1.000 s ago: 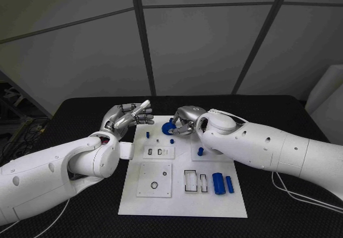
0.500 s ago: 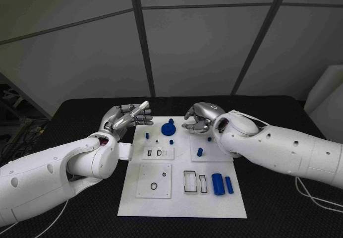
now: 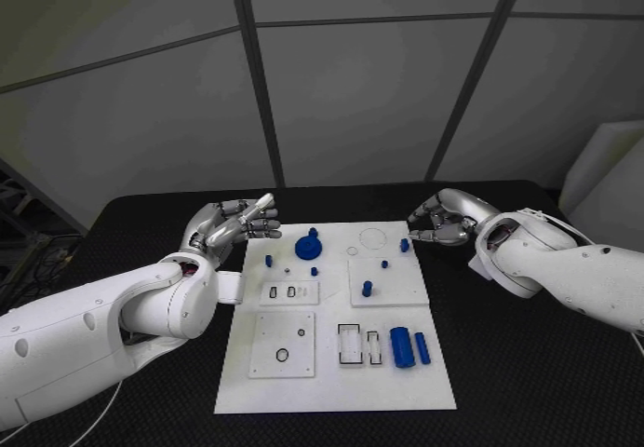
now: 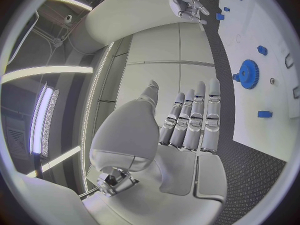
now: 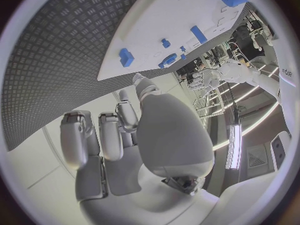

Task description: Assemble the parts on the task board

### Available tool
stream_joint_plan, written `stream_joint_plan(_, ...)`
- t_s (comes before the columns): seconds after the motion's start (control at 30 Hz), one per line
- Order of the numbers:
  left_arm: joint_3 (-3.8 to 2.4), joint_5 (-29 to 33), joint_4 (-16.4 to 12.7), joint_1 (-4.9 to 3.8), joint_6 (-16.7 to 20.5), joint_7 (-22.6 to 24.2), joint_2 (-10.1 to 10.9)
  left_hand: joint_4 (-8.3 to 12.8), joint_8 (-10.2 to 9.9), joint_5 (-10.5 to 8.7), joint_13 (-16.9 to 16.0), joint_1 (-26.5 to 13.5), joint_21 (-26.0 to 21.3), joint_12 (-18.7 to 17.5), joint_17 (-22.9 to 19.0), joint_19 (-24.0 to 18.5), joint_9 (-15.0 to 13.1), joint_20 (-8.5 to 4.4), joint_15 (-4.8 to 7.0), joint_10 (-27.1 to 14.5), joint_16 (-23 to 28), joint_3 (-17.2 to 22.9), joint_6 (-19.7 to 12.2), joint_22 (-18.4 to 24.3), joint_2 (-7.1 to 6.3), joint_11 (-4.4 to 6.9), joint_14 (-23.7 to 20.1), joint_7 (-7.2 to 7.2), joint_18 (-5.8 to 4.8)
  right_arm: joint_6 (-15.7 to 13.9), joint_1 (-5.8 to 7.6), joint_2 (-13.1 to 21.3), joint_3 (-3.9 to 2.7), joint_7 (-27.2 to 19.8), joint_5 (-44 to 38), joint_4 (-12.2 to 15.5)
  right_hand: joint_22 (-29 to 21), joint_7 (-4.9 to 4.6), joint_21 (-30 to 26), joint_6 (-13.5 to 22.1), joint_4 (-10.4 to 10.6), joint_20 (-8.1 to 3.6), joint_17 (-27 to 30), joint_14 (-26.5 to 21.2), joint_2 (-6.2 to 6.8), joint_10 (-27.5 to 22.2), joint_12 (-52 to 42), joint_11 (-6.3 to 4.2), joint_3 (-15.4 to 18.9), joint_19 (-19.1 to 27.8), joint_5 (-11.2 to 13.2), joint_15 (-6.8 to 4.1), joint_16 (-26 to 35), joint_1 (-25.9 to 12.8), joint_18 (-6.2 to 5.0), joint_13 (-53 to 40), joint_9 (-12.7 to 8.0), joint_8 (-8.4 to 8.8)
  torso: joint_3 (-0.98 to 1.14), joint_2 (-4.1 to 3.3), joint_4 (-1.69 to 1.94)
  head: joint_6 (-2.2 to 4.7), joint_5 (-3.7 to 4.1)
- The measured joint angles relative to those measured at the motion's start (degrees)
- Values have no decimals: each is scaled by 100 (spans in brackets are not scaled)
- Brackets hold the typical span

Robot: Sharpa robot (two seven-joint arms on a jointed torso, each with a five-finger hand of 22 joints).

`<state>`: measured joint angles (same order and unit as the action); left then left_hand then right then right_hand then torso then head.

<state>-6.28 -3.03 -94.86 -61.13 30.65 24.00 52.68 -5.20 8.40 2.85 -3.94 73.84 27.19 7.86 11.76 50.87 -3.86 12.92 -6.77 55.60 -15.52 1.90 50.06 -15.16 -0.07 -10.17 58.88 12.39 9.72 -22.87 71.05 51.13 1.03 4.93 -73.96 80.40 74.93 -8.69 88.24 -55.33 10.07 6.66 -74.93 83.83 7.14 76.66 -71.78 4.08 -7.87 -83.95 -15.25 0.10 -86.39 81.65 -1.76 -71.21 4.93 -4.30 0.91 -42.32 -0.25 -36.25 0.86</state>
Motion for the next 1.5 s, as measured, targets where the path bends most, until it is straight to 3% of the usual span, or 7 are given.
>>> stream_joint_plan(0.33,0,0,85,20,-31,-11,-42,16,3,0,0,0,22,0,5,0,0,0,0,0,0,-16,21,0,0,0,0,21,0,240,-15,3,3,-455,342,-321,0,-12,0,12,-29,0,0,0,15,0,26,0,-1,0,0,0,0,62,0,18,-22,33,14,-3,-14,5,54)
stream_joint_plan(0.6,2,0,115,32,-54,-19,-62,16,3,0,-1,0,22,1,4,0,-1,0,0,0,0,-16,21,1,0,0,0,20,0,356,-35,-146,5,-595,401,-472,-1,-21,0,21,-44,0,1,0,8,0,26,1,-16,0,-1,0,0,115,0,10,-28,33,-7,-9,-8,-16,82)
stream_joint_plan(1.0,1,0,133,36,-66,-26,-69,16,3,0,-1,30,22,1,9,0,-1,0,0,0,0,-16,21,-4,30,0,0,20,0,512,-103,-232,6,-670,345,-505,-1,-21,0,21,-74,0,1,0,-22,0,25,1,-46,0,-1,0,0,145,0,-13,-27,33,-19,-10,-3,-60,99)
stream_joint_plan(1.5,1,0,151,37,-66,-29,-65,16,3,0,-2,30,22,2,8,0,-1,0,0,0,0,-16,21,-4,30,0,0,20,-1,605,-113,-171,6,-689,310,-460,-2,-20,0,21,-74,0,2,0,-22,21,-3,-20,-46,0,-1,0,0,145,0,-40,-26,32,-19,-1,-5,-84,91)
